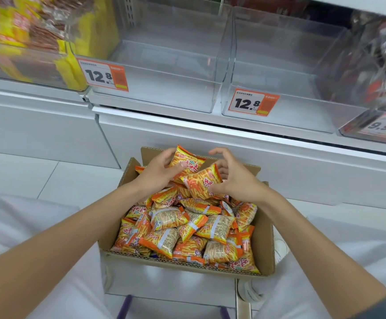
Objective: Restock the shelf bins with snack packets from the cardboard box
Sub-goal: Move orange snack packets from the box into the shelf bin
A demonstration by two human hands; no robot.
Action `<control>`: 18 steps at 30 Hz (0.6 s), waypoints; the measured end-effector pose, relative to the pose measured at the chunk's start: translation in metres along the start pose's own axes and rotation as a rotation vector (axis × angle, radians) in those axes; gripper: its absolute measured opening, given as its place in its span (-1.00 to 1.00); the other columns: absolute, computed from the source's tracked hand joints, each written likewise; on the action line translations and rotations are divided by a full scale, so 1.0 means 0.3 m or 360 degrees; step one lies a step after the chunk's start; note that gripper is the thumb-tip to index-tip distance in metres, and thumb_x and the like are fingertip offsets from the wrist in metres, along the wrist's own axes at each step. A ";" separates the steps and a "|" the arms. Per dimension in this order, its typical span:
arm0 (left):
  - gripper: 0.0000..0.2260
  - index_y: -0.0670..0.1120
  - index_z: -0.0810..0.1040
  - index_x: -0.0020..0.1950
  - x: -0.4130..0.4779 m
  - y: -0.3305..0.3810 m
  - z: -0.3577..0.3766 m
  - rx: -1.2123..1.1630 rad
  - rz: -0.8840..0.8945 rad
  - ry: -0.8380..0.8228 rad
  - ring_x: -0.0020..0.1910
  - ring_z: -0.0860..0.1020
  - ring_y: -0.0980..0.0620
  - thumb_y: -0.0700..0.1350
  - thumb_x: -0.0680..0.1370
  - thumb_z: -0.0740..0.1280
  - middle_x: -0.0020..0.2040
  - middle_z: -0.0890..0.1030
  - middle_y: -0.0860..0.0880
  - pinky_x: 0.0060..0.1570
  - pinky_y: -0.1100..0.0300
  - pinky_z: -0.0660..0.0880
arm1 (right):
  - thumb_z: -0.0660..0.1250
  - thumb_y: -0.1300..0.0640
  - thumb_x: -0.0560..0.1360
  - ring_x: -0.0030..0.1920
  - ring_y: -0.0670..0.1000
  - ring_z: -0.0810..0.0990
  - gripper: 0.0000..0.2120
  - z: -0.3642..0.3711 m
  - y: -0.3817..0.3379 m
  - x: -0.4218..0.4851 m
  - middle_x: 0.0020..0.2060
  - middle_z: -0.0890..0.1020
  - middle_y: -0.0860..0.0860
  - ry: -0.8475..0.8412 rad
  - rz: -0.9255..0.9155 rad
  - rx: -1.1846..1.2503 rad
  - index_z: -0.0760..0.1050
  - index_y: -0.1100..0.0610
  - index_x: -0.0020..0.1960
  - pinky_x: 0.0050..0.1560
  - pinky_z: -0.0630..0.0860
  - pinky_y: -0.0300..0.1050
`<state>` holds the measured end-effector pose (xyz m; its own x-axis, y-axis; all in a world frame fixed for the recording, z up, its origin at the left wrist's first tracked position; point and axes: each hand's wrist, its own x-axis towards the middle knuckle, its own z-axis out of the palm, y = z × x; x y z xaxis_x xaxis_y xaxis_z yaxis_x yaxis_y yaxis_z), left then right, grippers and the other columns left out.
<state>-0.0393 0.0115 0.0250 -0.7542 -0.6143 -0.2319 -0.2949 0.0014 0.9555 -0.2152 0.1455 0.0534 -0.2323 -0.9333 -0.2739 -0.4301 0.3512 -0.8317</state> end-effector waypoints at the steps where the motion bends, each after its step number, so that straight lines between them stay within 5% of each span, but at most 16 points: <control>1: -0.54 0.05 0.29 0.49 -0.002 0.003 0.008 -0.0055 -0.0014 -0.0060 0.20 0.50 0.30 -0.01 0.60 0.28 0.40 0.39 0.13 0.01 0.31 0.57 | 0.54 0.27 0.37 0.15 -0.01 0.53 -0.22 0.006 -0.005 0.000 0.16 0.49 0.02 0.0016 -0.0014 0.0014 0.19 -0.14 0.39 0.24 0.50 -0.09; 4: -0.37 0.09 0.22 0.52 -0.013 0.006 0.025 -0.0112 -0.0025 -0.0172 0.28 0.52 0.04 0.12 0.49 0.35 0.44 0.38 0.09 0.01 0.10 0.62 | 0.52 0.27 0.39 0.18 -0.09 0.56 -0.13 0.020 -0.009 0.004 0.17 0.57 -0.05 0.0079 -0.0077 0.0104 0.15 -0.16 0.50 0.27 0.46 -0.20; 7: -0.43 0.05 0.29 0.47 -0.010 0.012 0.022 -0.0243 -0.0024 -0.0070 0.17 0.59 0.03 0.04 0.50 0.39 0.37 0.46 0.05 -0.06 0.12 0.63 | 0.51 0.20 0.43 0.28 -0.14 0.48 -0.16 0.032 -0.017 0.009 0.31 0.47 -0.10 0.0288 -0.0181 0.0247 0.13 -0.17 0.52 0.23 0.43 -0.30; 11: -0.55 -0.01 0.32 0.42 0.003 0.030 0.008 -0.0454 -0.0066 0.0071 0.08 0.65 0.02 -0.01 0.56 0.35 0.24 0.58 -0.04 0.01 -0.02 0.63 | 0.54 -0.14 0.33 0.42 -0.12 0.27 0.02 0.046 -0.008 0.041 0.44 0.27 -0.14 0.0215 0.0072 0.0393 -0.03 -0.16 0.57 0.37 0.33 -0.08; 13: -0.57 -0.02 0.31 0.42 0.003 0.045 0.008 -0.0430 -0.0042 0.0040 0.08 0.65 0.04 0.01 0.58 0.30 0.22 0.59 -0.04 0.00 0.01 0.63 | 0.59 -0.23 0.22 0.41 -0.02 0.38 0.12 0.053 -0.008 0.068 0.45 0.36 -0.01 0.0067 0.0170 0.0520 -0.02 -0.13 0.57 0.39 0.37 0.02; 18: -0.47 0.02 0.30 0.45 0.000 0.127 -0.045 -0.0213 0.0062 -0.0016 0.09 0.63 0.09 0.17 0.52 0.25 0.24 0.56 0.02 0.07 0.10 0.60 | 0.55 0.17 0.32 0.25 0.14 0.55 -0.07 0.028 -0.115 0.135 0.27 0.49 0.14 0.0042 0.0135 0.0844 0.12 -0.05 0.54 0.26 0.51 0.14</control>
<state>-0.0425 0.0008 0.0638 -0.7695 -0.6079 -0.1954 -0.1849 -0.0809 0.9794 -0.2024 0.0948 0.0669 -0.2720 -0.8985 -0.3445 0.0893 0.3329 -0.9387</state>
